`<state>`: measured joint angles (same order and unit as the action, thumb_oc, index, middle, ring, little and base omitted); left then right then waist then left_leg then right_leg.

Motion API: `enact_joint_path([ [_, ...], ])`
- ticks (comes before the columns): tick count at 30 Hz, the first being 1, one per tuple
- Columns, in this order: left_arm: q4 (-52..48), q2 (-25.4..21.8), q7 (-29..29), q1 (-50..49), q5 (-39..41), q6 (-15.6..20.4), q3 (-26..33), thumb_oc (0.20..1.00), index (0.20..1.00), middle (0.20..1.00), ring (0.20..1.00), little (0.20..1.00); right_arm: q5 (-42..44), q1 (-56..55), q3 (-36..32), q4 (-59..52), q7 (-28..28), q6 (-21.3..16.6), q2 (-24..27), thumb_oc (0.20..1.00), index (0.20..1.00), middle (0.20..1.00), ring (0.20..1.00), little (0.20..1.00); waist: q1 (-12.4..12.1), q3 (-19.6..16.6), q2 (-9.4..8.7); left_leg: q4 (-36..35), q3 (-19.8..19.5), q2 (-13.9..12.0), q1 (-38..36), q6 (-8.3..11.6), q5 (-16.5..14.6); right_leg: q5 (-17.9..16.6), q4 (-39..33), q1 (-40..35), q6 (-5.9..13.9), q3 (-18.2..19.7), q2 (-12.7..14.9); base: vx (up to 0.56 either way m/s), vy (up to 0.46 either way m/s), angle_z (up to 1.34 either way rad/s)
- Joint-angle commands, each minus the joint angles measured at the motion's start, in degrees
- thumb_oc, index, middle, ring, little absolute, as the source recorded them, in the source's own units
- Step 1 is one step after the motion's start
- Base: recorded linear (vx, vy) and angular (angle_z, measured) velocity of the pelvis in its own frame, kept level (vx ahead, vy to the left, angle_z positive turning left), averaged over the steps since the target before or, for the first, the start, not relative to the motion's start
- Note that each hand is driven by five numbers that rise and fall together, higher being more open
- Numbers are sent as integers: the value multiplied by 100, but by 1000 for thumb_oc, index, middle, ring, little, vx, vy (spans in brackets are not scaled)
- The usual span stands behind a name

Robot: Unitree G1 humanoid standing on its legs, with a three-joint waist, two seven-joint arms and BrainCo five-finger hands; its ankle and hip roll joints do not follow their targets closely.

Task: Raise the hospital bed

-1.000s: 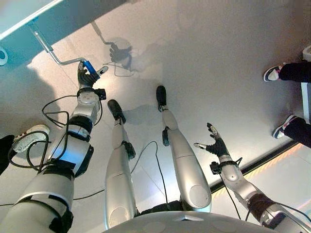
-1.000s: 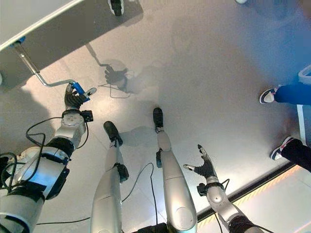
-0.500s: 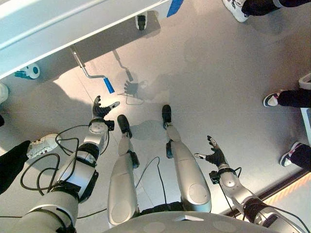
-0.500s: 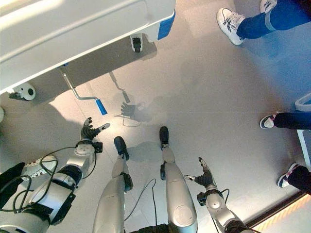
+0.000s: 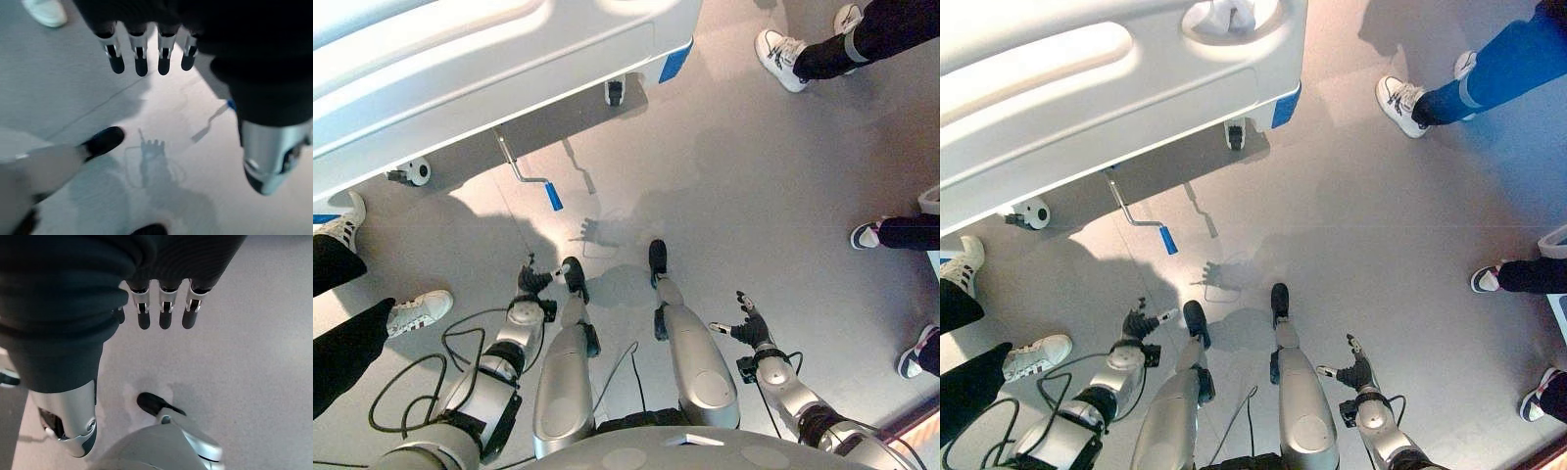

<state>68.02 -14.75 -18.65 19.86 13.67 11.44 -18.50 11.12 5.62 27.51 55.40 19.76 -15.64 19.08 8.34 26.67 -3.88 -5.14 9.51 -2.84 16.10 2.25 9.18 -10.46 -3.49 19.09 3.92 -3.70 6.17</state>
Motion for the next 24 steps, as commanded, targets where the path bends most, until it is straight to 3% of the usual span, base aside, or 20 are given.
enact_joint_path([
  [1,213,201,-42,-62,-677,-33,-171,1000,1000,1000,1000,1000,-121,-14,23,235,-29,149,-26,1000,1000,1000,1000,1000,-167,-349,53,58,-106,290,-395,-112,-372,180,956,288,440,191,208,85,0,1],
  [15,44,692,378,-668,-2188,-117,-1339,1000,1000,1000,1000,1000,-473,351,147,1397,-422,511,-480,1000,1000,1000,1000,1000,-372,-1172,499,128,-312,239,-1111,-83,-493,517,1029,-512,408,2,183,89,-34,3],
  [20,185,761,495,-729,-2205,-127,-1401,1000,1000,1000,1000,1000,-1162,602,418,1676,-526,676,-565,1000,1000,1000,1000,1000,-469,-1528,546,172,-410,180,-1350,-57,-525,620,1002,-869,392,-102,125,71,-82,11],
  [24,277,780,632,-877,-2131,-120,-1235,1000,1000,1000,1000,1000,-1208,496,270,1705,-570,722,-574,1000,1000,1000,1000,1000,-502,-1855,547,189,-504,146,-1584,-44,-572,721,960,-1190,366,-193,62,83,-73,13],
])
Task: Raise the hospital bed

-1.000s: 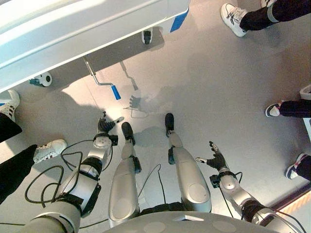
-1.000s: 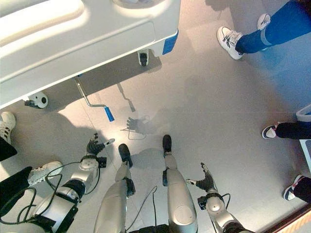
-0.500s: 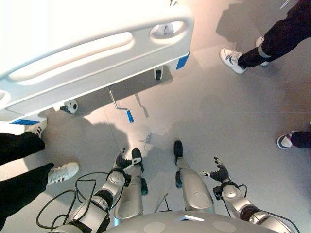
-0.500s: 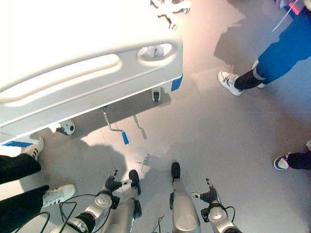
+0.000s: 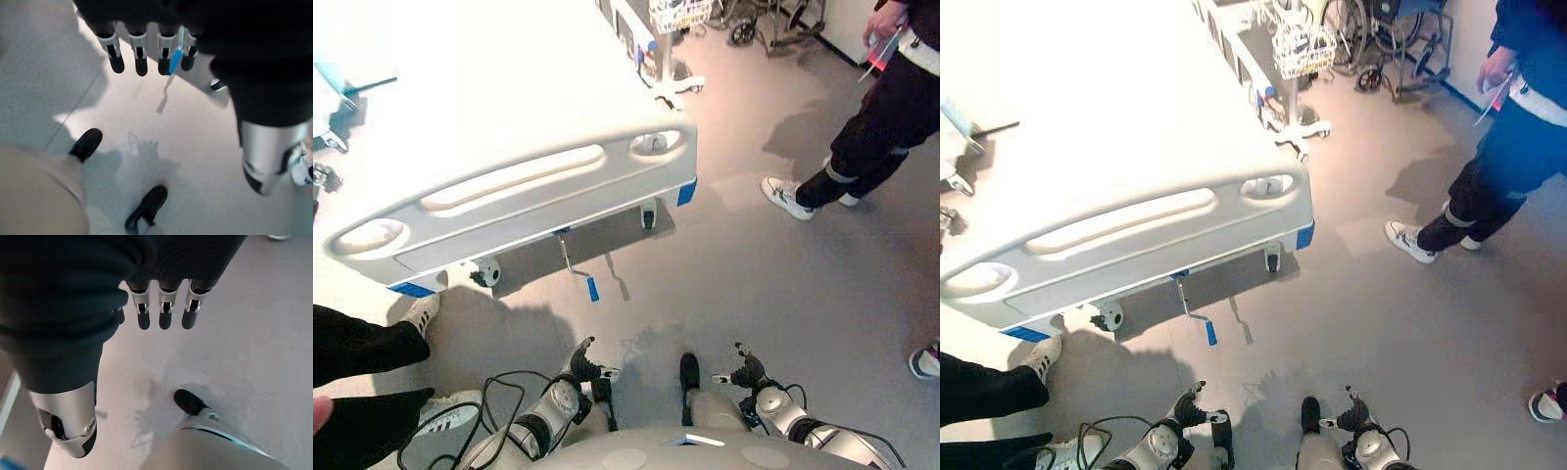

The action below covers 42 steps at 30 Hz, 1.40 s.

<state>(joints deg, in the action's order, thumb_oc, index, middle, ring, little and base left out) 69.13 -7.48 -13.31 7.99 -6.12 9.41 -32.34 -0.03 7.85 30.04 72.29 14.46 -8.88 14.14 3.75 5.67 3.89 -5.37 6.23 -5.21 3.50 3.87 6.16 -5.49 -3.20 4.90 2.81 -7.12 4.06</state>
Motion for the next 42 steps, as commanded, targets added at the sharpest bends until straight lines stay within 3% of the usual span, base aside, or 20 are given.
enact_joint_path([
  [1,205,51,139,249,-150,83,210,1000,1000,1000,1000,1000,-71,224,-52,64,-71,63,-92,1000,1000,1000,1000,1000,-57,162,-237,224,-190,373,-378,-202,-288,243,899,136,481,126,264,78,-63,13],
  [4,363,21,221,84,-75,48,435,1000,1000,1000,1000,1000,-226,115,-115,180,-134,117,-132,1000,1000,1000,1000,1000,-95,-39,-276,245,-198,351,-528,-195,-335,259,833,-63,471,97,242,75,-72,10],
  [11,594,47,448,-279,1030,50,1294,1000,1000,1000,1000,1000,-92,-176,-618,383,-214,229,-122,1000,1000,1000,1000,1000,-198,-359,-346,307,-257,310,-819,-174,-359,374,788,-508,430,-49,209,65,-58,8],
  [16,606,-44,862,-459,1740,65,1712,1000,1000,1000,1000,1000,41,-408,-932,497,-354,277,-62,1000,1000,1000,1000,1000,-225,-460,-360,411,-289,260,-947,-168,-377,459,817,-695,387,-96,152,45,-21,5],
  [21,438,-172,831,-507,1857,223,1901,1000,1000,1000,1000,1000,268,-521,-1163,488,-364,211,-75,1000,1000,1000,1000,1000,-229,-493,-378,399,-334,244,-1011,-157,-372,487,814,-788,373,-119,129,15,-12,9],
  [23,201,-243,797,-567,2247,357,2072,1000,1000,1000,1000,1000,427,-554,-1285,434,-327,121,-49,1000,1000,1000,1000,1000,-247,-481,-386,436,-388,244,-989,-148,-362,481,793,-818,365,-153,129,-20,-14,7],
  [28,101,-268,1145,-657,2590,420,2166,1000,1000,1000,1000,1000,420,-584,-1303,383,-397,67,-2,1000,1000,1000,1000,1000,-254,-492,-374,449,-412,220,-990,-134,-360,473,744,-857,362,-189,141,-3,-2,1],
  [30,119,-280,1091,-633,2265,482,2030,1000,1000,1000,1000,1000,401,-566,-1293,403,-399,47,-2,1000,1000,1000,1000,1000,-233,-500,-363,438,-412,220,-993,-133,-367,478,722,-858,364,-177,145,0,0,0],
  [42,220,-151,1244,-672,2389,455,1939,1000,1000,1000,1000,1000,359,-548,-1090,280,-379,-53,-141,1000,1000,1000,1000,1000,-192,-588,-355,403,-341,195,-1054,-149,-464,511,722,-868,353,-94,139,-1,2,1],
])
